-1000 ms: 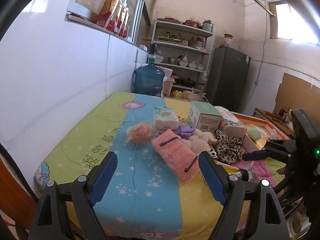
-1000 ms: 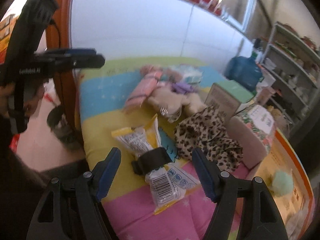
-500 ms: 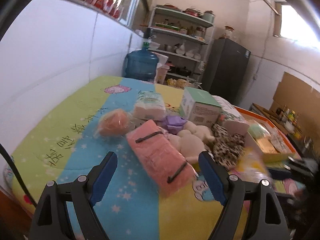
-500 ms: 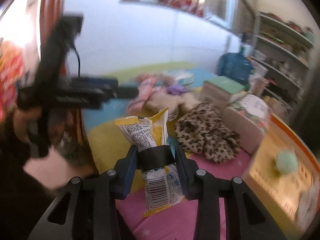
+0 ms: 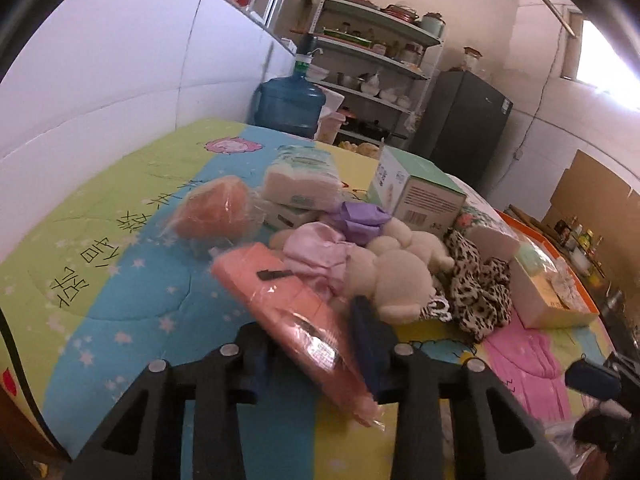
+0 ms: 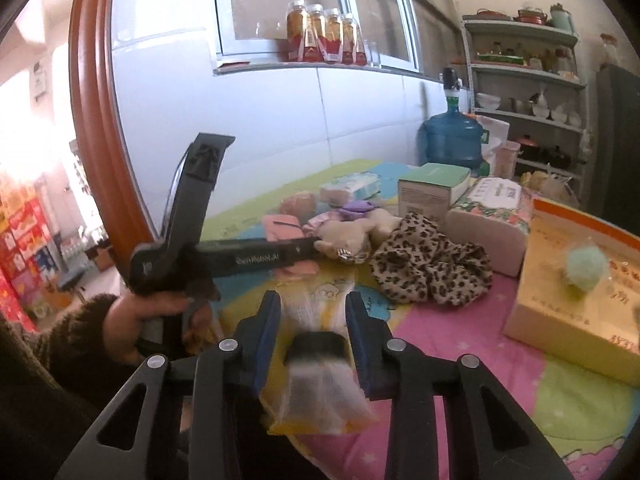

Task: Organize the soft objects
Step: 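Grasp the yellow snack packet with the right gripper while the left gripper grasps the bagged pink towel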

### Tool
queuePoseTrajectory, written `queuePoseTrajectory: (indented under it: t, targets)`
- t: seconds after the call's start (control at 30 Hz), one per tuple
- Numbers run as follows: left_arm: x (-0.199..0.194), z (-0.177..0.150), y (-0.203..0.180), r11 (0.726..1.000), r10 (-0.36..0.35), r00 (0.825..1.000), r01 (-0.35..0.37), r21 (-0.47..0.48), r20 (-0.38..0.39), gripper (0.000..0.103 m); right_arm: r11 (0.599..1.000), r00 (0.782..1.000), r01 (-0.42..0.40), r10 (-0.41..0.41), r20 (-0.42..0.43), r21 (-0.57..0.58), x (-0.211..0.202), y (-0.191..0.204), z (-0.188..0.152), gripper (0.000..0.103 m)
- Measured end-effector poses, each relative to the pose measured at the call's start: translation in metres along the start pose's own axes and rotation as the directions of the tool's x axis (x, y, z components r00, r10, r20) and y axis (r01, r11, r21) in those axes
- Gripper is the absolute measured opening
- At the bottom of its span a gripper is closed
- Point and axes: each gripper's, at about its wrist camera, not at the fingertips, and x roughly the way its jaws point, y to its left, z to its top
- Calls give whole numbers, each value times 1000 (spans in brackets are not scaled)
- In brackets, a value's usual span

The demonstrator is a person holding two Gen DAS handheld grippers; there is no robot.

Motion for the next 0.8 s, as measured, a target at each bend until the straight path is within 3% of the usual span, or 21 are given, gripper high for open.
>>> queuePoseTrajectory:
  t: [0.2, 0.27, 0.33, 0.37, 0.47, 0.5, 0.67, 0.73, 0.8]
  targets:
    - [-5, -2, 4, 1000, -3, 1000, 3, -7, 14, 31, 1000, 999, 11, -11, -31, -4, 11, -1, 2, 30]
    - [-4, -1, 5, 1000, 4, 1000, -4, -18, 21, 30, 1000, 998, -18, 19, -58, 12, 18, -3, 0, 33]
    - [-1, -1, 5, 999, 1, 1000, 0, -32, 15, 30, 996, 994, -54, 60, -88, 64, 27, -5, -1, 50]
    - [-1, -2, 5, 999, -3, 1000, 4, -34, 19, 30, 994, 992, -66, 76, -104, 91, 31, -6, -3, 65]
    - [-1, -2, 7, 1000, -9, 1000, 10, -27, 26, 30, 996, 985, -28, 42, -166, 87, 45, -4, -14, 68]
    - [-1, -2, 8, 999, -16, 1000, 17, -34, 26, 30, 994, 981, -36, 54, -186, 101, 51, -4, -20, 75]
    - [0, 0, 12, 999, -28, 999, 29, -35, 22, 30, 999, 991, 41, -43, -123, -20, 49, 18, -32, 77]
    - [0, -1, 13, 999, -33, 999, 34, -39, 24, 30, 998, 993, 54, -55, -103, -10, 47, 19, -34, 75]
    - [-2, -2, 15, 999, -35, 999, 36, -39, 25, 30, 999, 997, -13, 16, -69, 45, 42, 15, -35, 46]
